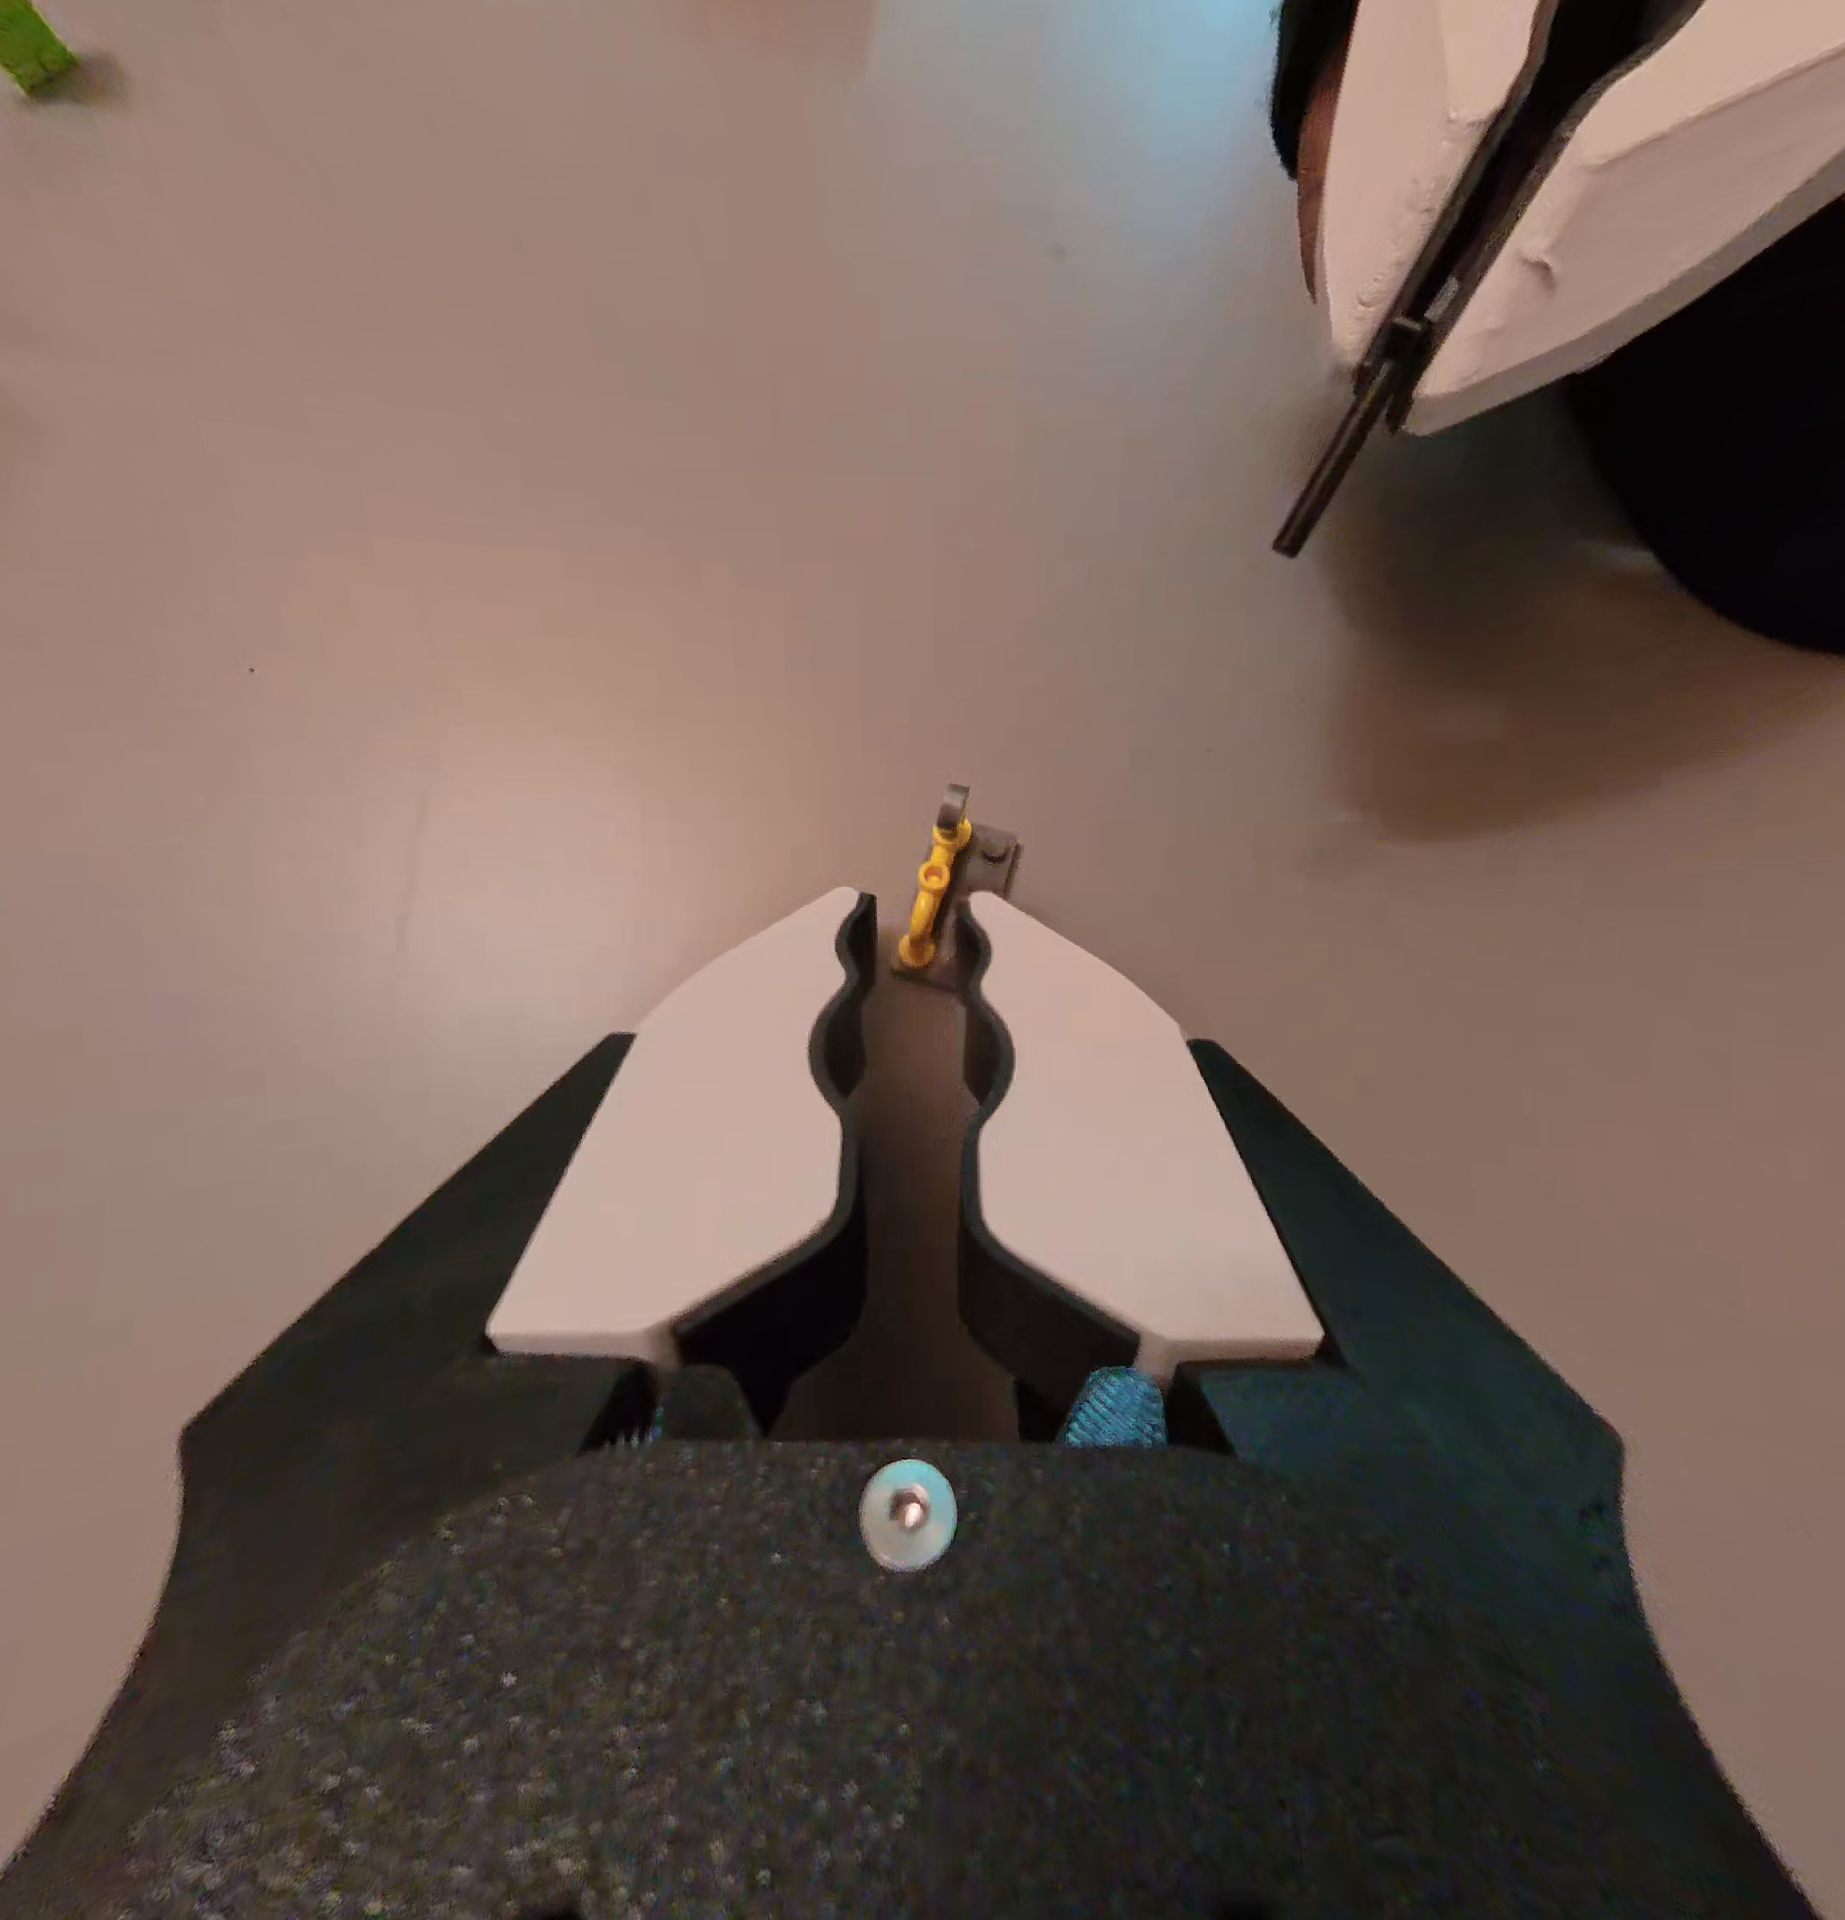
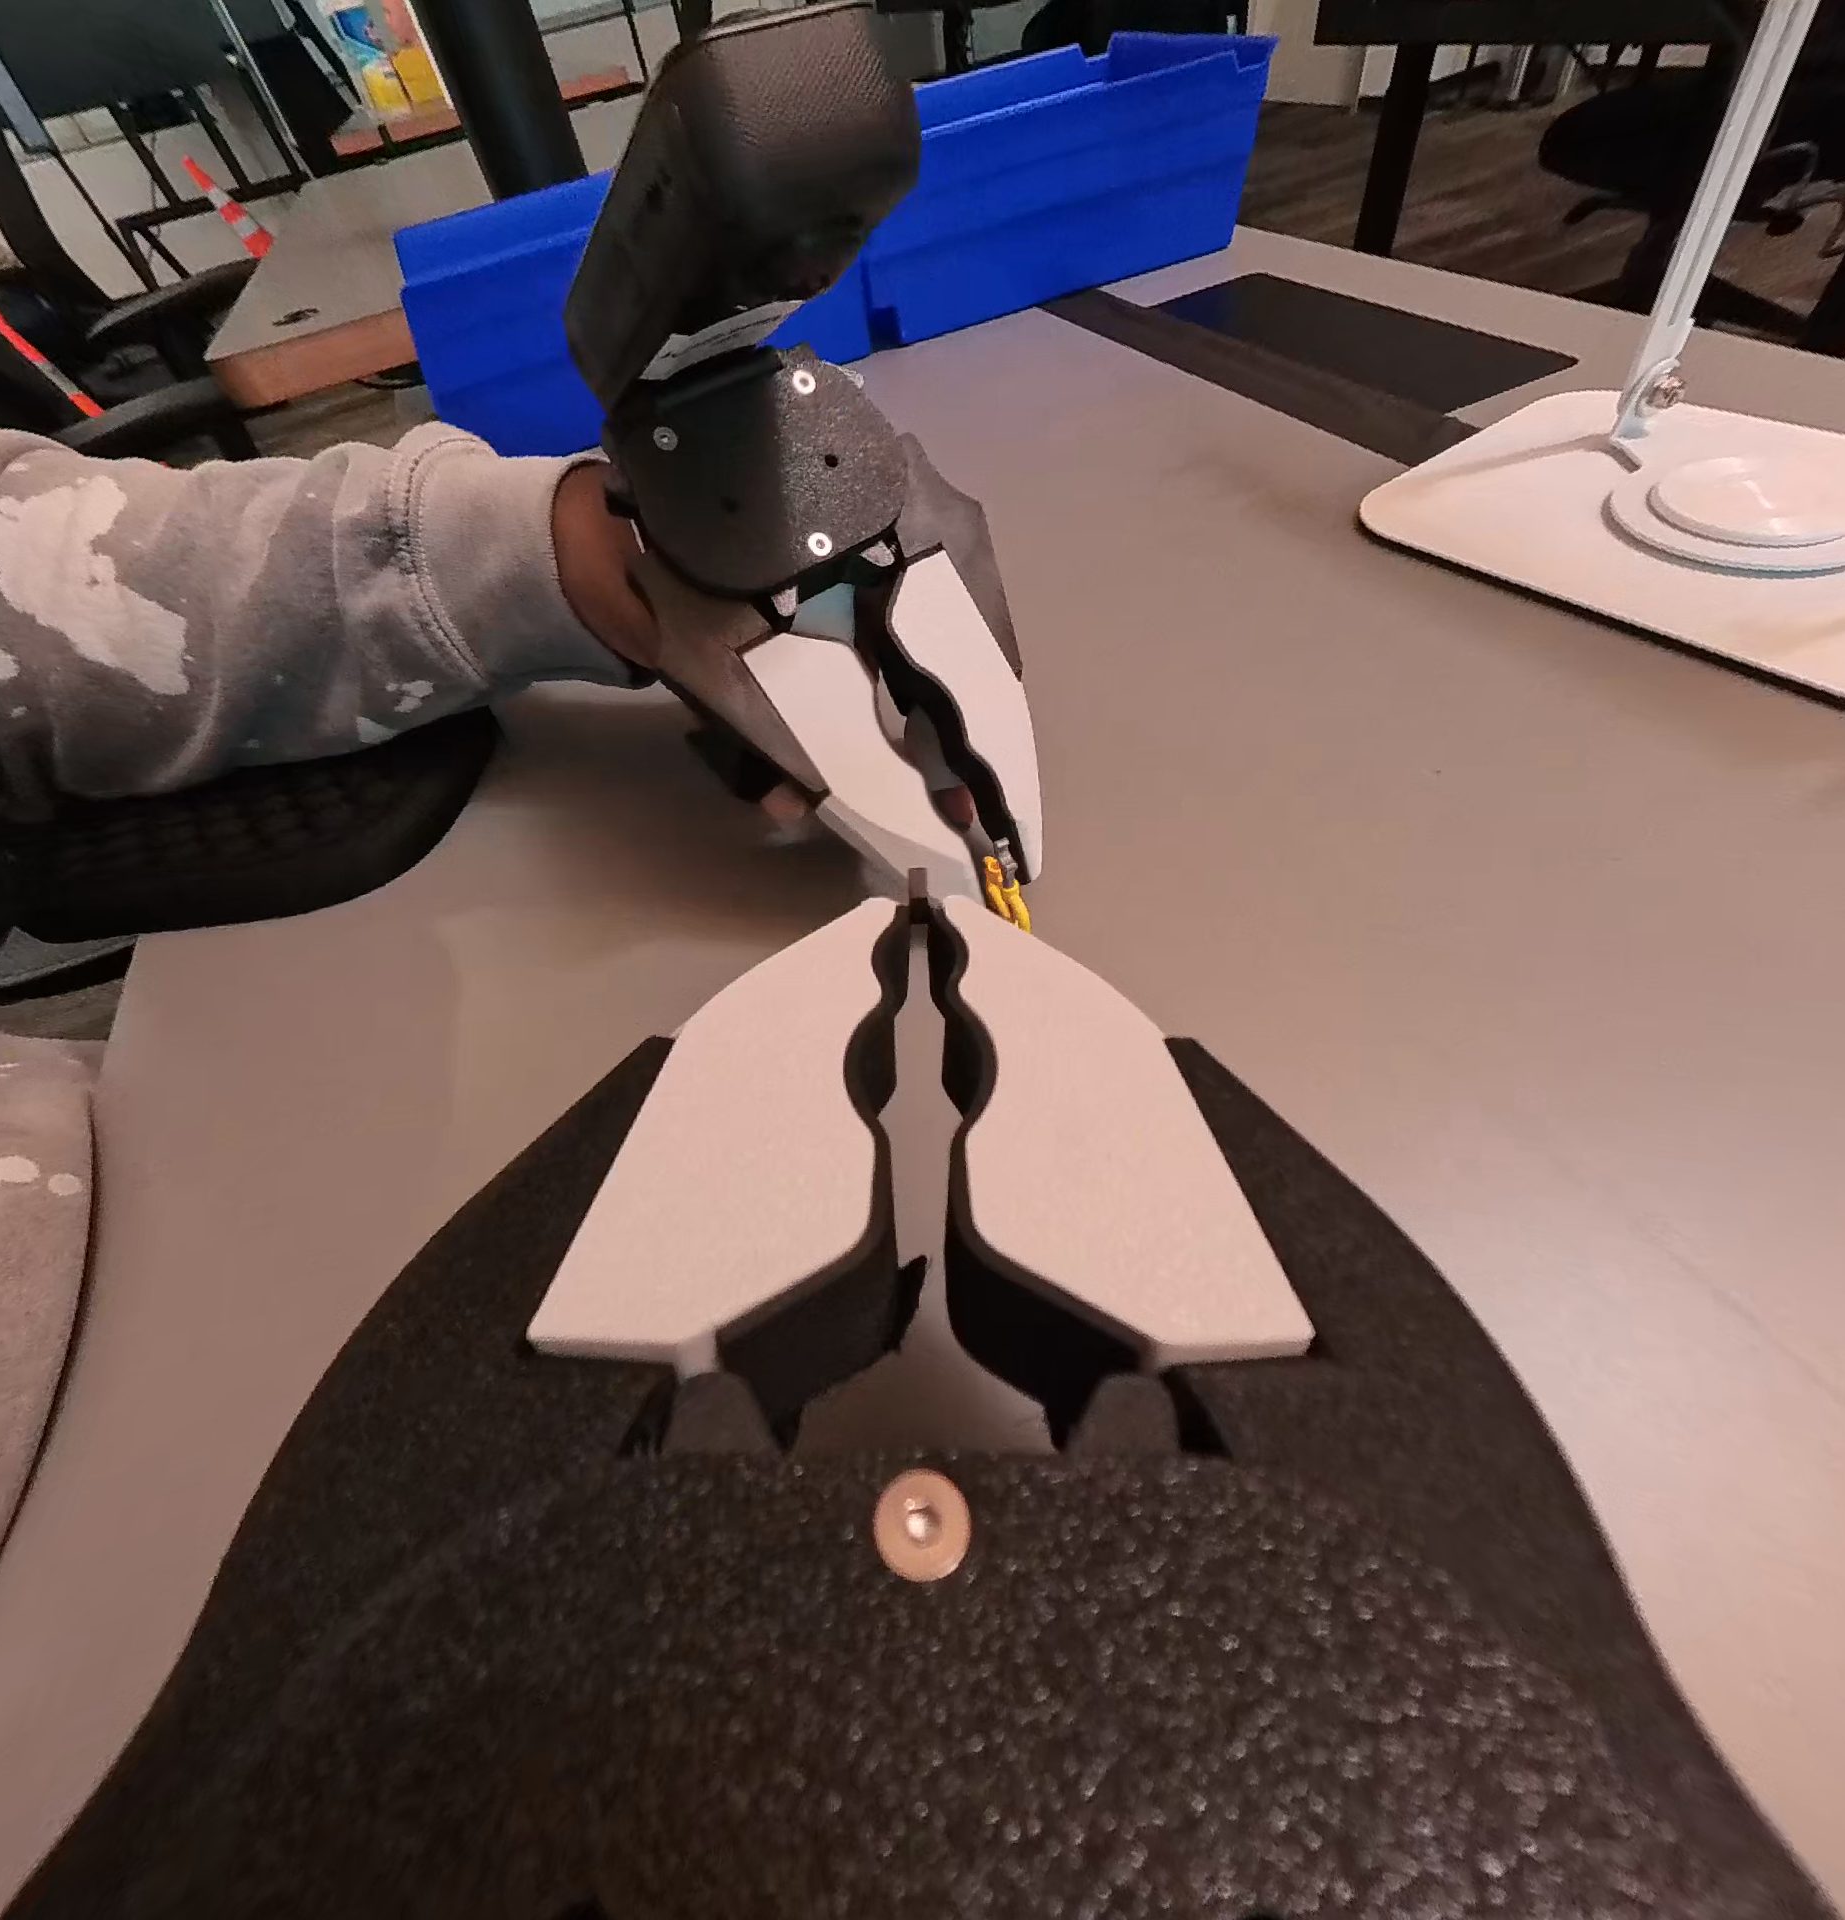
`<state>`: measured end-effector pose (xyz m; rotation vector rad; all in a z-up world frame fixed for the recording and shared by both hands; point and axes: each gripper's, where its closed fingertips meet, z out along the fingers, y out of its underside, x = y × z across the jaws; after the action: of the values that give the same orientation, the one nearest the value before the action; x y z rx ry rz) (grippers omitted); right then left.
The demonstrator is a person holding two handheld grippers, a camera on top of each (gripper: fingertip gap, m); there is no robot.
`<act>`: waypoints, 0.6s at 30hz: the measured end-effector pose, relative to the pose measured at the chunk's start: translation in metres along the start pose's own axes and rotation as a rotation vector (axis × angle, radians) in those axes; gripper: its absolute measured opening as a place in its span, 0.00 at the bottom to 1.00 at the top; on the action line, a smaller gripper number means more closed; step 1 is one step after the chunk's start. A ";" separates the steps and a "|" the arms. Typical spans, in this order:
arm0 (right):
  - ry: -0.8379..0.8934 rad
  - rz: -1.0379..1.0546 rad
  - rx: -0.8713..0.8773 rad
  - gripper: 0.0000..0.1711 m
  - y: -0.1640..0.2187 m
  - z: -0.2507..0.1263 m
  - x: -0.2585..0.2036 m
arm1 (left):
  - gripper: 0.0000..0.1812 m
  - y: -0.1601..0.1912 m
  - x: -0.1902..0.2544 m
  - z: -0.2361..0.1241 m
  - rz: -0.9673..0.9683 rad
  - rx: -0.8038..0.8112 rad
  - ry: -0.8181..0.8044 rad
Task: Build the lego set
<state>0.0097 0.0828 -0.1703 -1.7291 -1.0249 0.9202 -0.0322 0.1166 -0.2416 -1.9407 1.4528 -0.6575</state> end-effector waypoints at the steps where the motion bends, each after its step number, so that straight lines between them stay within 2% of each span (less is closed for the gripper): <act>1: -0.003 0.000 0.000 0.02 0.000 0.000 0.000 | 0.05 0.000 -0.001 0.000 0.002 -0.001 -0.004; 2: -0.003 0.000 0.000 0.02 0.000 0.000 0.000 | 0.02 0.000 -0.001 0.000 0.006 0.003 -0.008; 12: 0.004 -0.018 -0.010 0.02 0.003 0.002 0.001 | 0.02 -0.007 0.026 -0.011 0.001 0.020 0.107; 18: -0.053 -0.045 -0.020 0.02 0.002 0.006 -0.011 | 0.02 0.004 0.049 -0.012 0.021 -0.081 0.191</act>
<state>0.0006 0.0743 -0.1722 -1.6990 -1.1067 0.9342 -0.0304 0.0659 -0.2349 -1.9648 1.6362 -0.8048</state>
